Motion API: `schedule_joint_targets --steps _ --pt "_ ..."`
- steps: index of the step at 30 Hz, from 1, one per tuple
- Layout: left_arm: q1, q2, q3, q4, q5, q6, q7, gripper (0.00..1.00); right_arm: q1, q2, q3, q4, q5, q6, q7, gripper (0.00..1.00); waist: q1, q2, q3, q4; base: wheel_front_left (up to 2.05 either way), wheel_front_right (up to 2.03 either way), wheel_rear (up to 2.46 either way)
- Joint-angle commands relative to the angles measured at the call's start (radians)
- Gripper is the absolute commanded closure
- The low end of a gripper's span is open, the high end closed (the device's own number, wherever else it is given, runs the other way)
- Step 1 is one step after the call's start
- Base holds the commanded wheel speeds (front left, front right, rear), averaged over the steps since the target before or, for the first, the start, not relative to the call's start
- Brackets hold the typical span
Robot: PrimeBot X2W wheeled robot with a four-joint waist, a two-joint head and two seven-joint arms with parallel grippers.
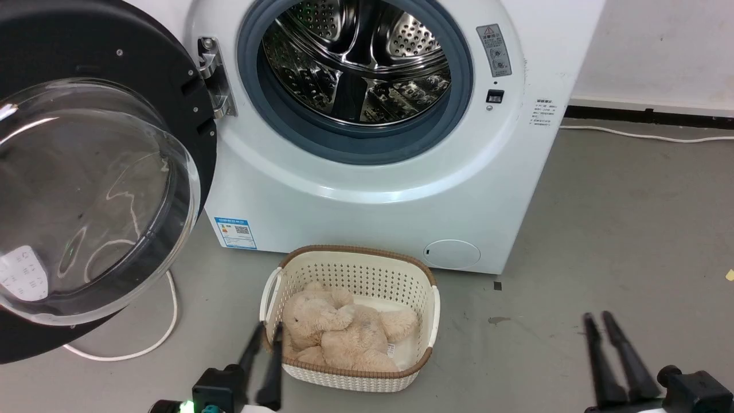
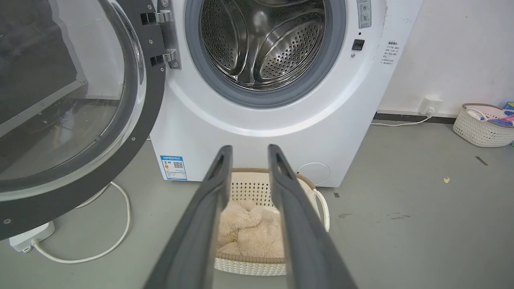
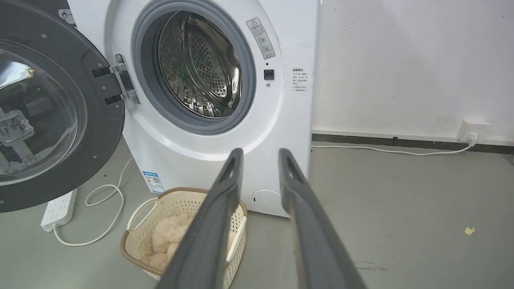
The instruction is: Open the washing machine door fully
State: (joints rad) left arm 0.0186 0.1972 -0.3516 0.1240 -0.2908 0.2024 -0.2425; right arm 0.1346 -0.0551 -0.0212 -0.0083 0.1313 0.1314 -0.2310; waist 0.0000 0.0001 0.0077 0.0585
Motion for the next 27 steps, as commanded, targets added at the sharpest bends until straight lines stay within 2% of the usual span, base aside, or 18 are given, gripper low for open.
schedule_joint_targets --steps 1,27 --pt "0.000 0.000 0.001 0.000 0.001 -0.001 0.001 1.00 0.000 0.000 0.000 0.000 0.000 0.000 0.001 1.00 0.0000 -0.0001 0.000 0.000 0.00 0.00 0.00" --pt "-0.004 -0.029 0.068 -0.024 0.056 -0.039 0.047 1.00 -0.026 0.001 0.004 0.002 -0.025 0.000 0.045 1.00 0.0000 -0.0001 -0.002 -0.011 0.00 0.00 0.00"
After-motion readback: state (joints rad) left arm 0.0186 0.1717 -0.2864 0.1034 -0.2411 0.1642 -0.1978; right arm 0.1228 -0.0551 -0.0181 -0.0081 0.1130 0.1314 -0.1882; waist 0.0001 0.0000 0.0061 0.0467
